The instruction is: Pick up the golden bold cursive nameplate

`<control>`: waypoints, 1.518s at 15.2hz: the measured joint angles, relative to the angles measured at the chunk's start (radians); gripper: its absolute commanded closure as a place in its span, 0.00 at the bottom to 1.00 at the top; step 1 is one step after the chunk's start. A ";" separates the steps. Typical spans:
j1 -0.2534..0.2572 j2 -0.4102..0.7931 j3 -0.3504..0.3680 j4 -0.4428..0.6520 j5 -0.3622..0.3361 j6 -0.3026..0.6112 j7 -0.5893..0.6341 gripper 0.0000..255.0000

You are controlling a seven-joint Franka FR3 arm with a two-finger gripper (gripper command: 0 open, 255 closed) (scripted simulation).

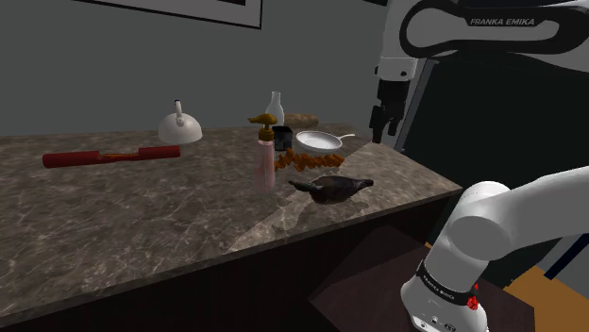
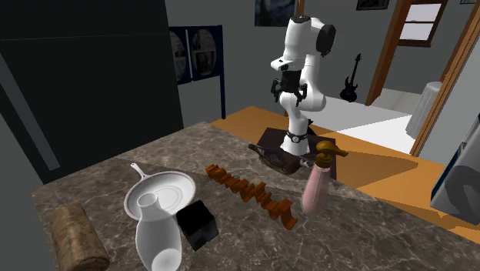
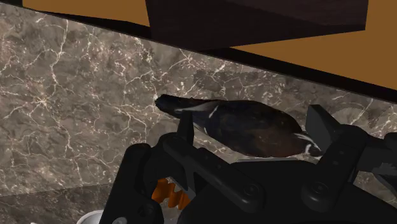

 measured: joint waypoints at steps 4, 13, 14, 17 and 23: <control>0.000 0.072 -0.013 0.008 -0.014 0.062 -0.015 0.00; 0.003 0.404 -0.050 0.130 -0.048 0.269 -0.066 0.00; 0.004 0.445 -0.052 0.148 -0.050 0.290 -0.070 0.00; 0.002 0.562 -0.062 0.208 -0.055 0.348 -0.089 0.00; 0.001 0.803 -0.071 0.377 -0.055 0.417 -0.122 0.00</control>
